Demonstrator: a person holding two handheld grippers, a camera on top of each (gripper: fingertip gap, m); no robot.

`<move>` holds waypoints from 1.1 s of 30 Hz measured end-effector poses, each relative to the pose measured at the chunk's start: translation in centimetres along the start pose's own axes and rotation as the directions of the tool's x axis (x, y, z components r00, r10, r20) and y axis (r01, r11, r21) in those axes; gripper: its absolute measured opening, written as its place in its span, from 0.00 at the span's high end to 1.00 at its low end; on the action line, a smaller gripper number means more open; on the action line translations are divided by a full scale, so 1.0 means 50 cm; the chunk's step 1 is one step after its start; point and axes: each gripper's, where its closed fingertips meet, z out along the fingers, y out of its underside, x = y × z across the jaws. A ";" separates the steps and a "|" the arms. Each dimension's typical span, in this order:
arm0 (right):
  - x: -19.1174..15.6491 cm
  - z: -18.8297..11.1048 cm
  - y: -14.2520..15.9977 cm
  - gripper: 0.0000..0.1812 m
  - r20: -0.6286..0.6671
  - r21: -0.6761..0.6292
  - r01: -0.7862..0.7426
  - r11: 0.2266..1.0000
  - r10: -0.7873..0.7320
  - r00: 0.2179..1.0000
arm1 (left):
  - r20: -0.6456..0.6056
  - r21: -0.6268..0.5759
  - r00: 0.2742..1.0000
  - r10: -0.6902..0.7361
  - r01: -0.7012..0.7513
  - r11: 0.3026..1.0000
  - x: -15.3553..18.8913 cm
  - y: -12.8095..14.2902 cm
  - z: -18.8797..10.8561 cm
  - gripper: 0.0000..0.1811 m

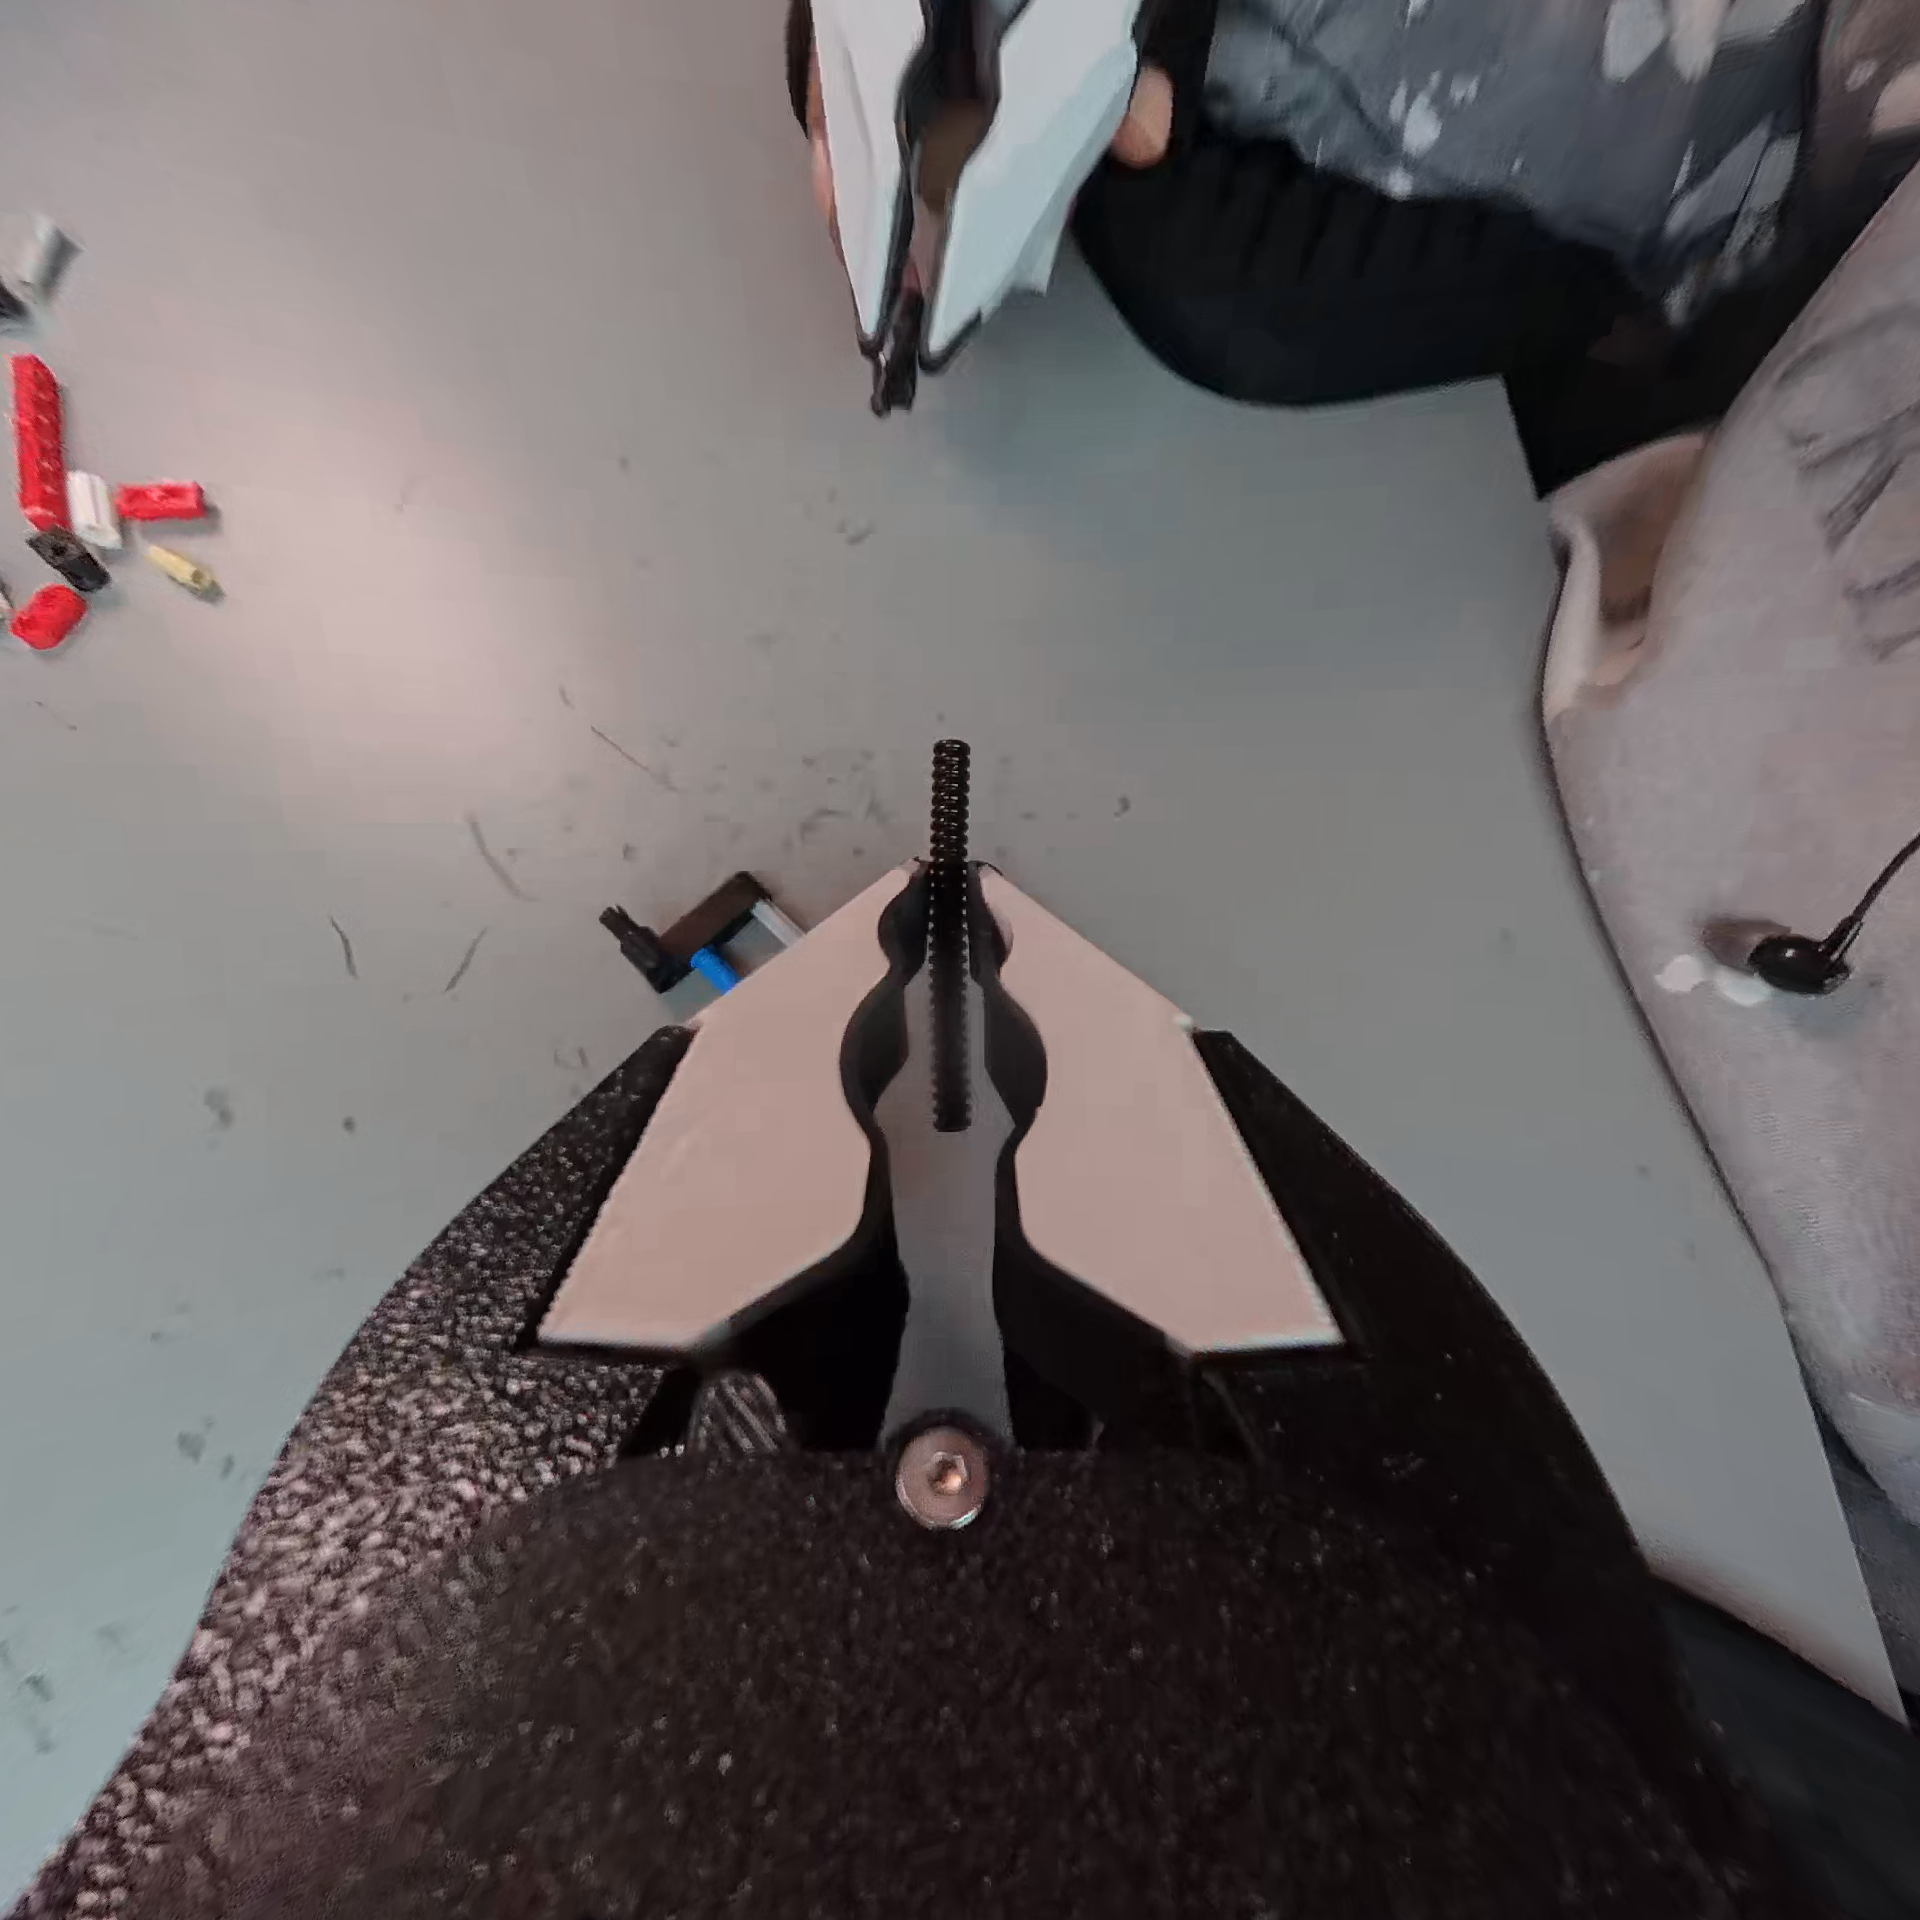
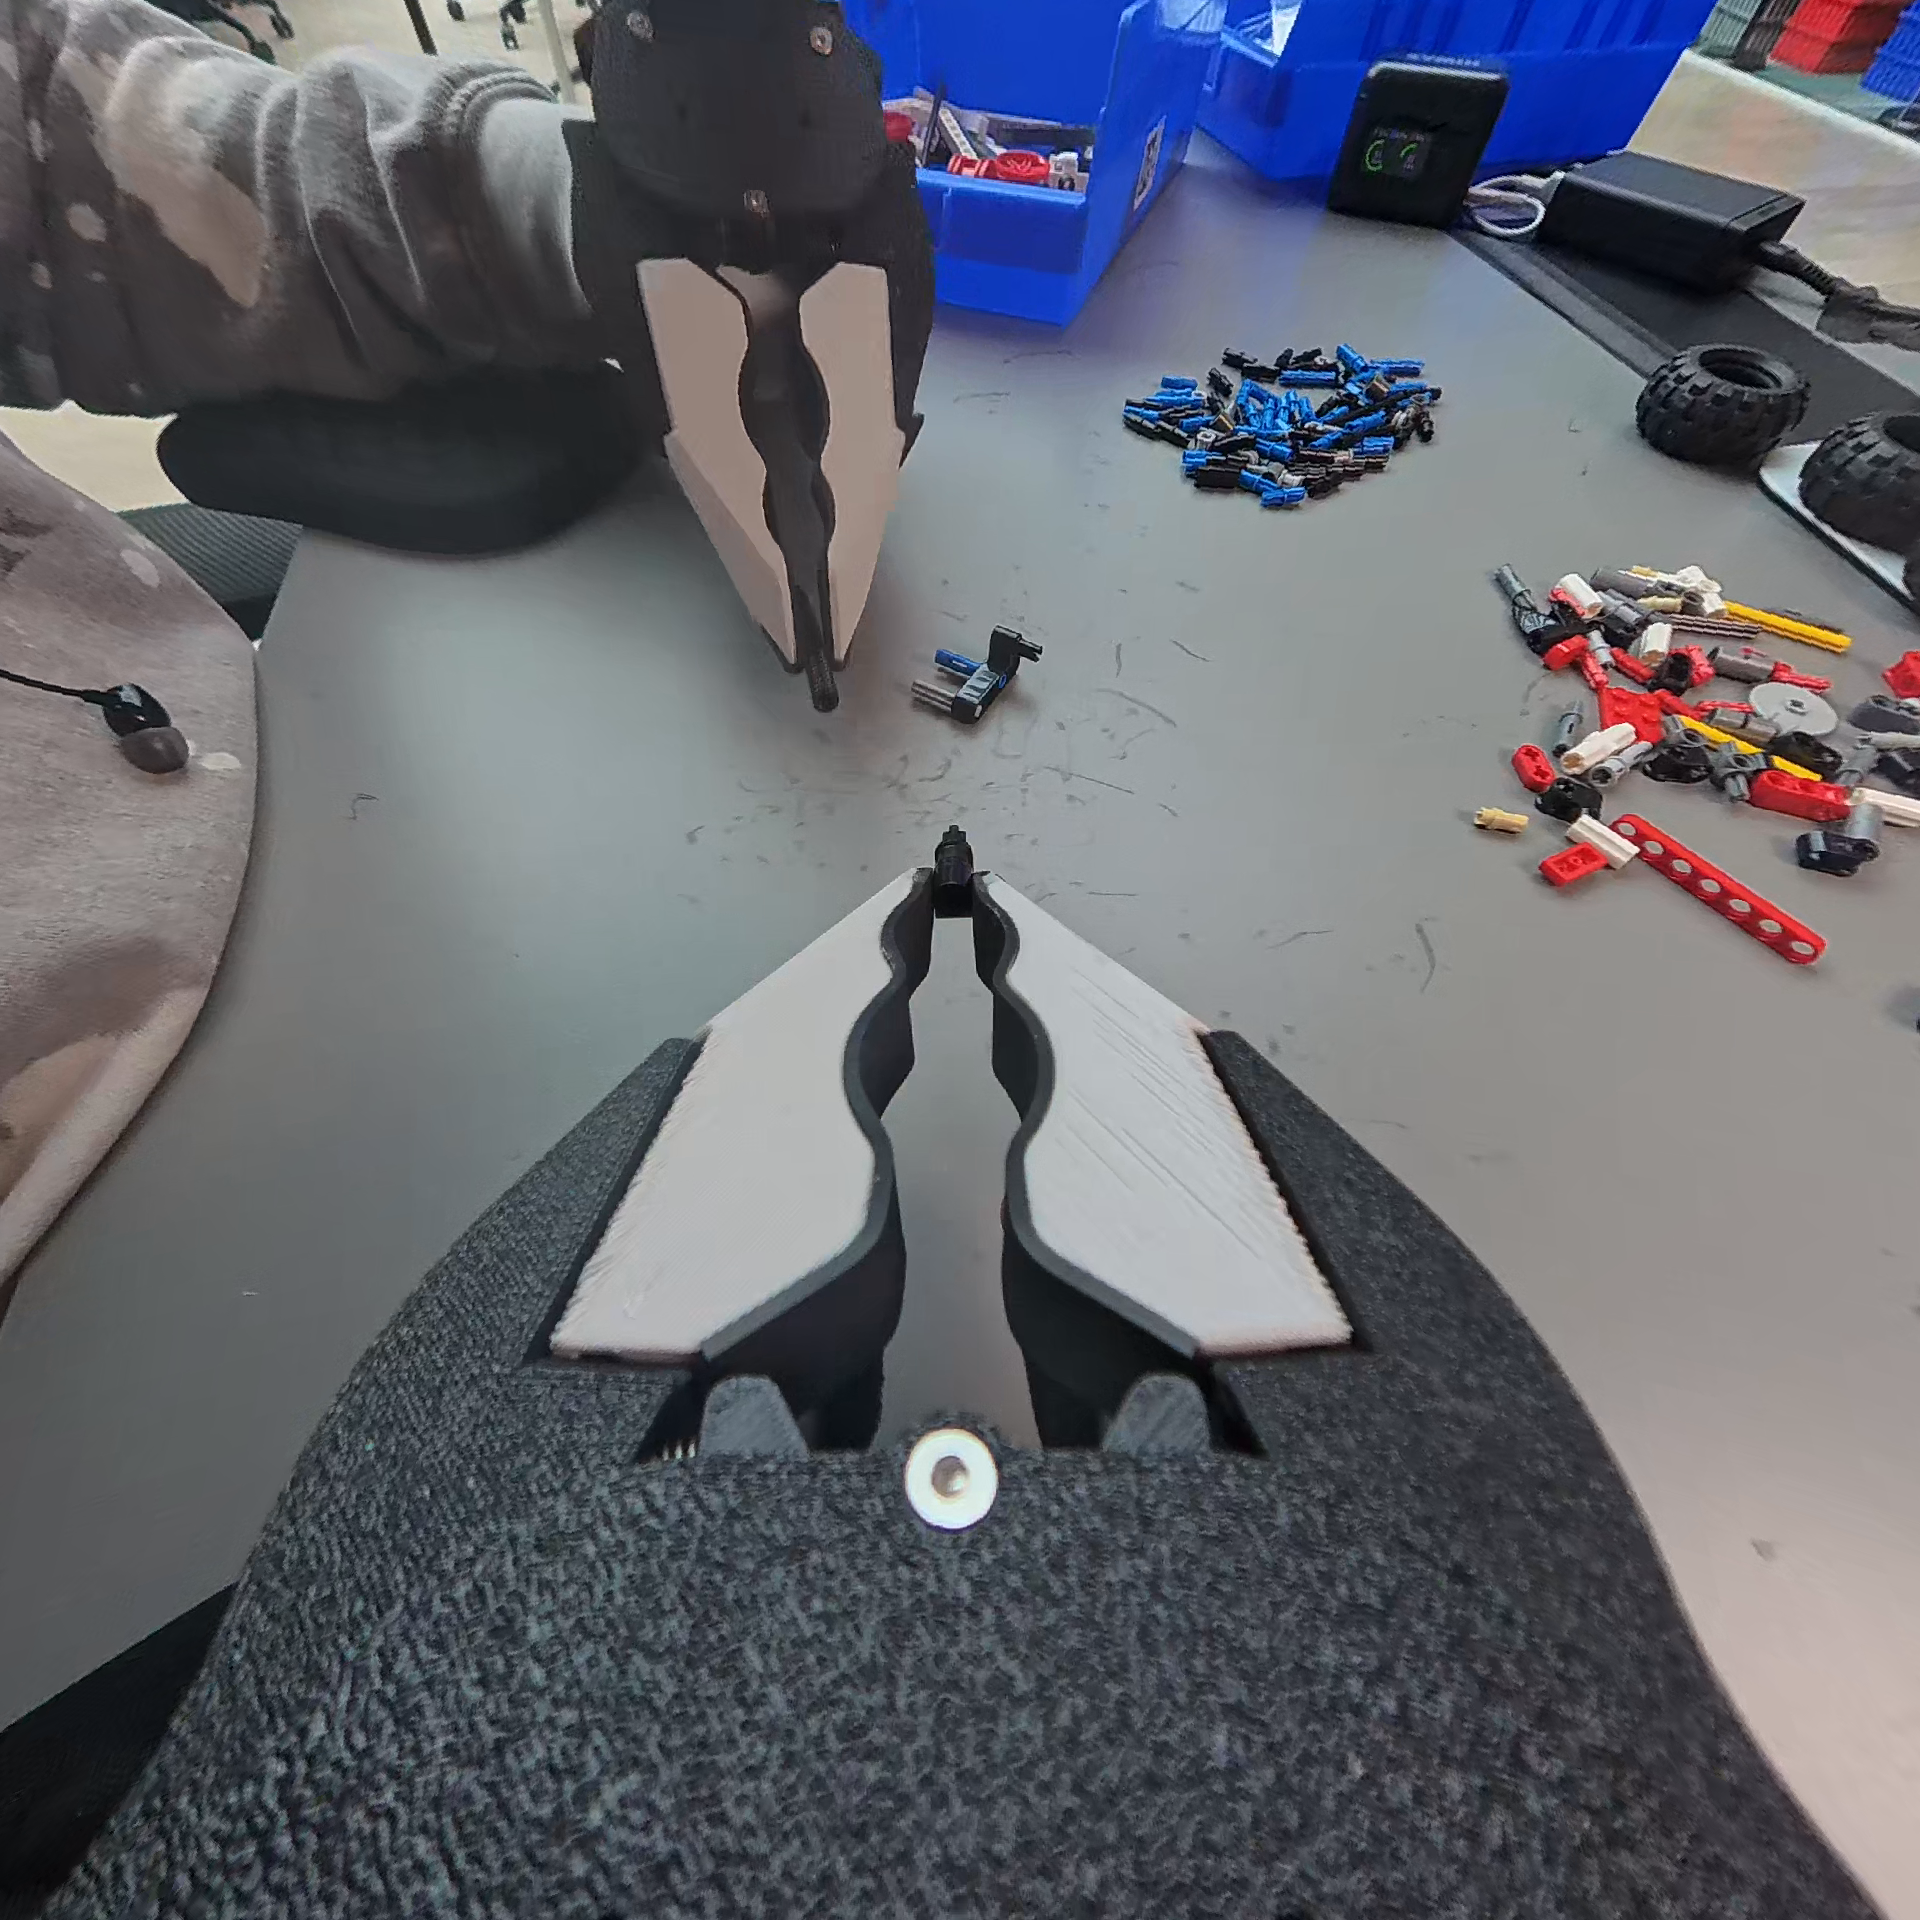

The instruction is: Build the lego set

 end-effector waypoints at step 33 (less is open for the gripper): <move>-0.078 0.003 -0.327 0.96 0.204 0.313 0.148 0.938 -0.218 0.954 | -0.006 0.668 0.970 0.244 -0.178 0.723 0.027 -0.229 -0.193 0.96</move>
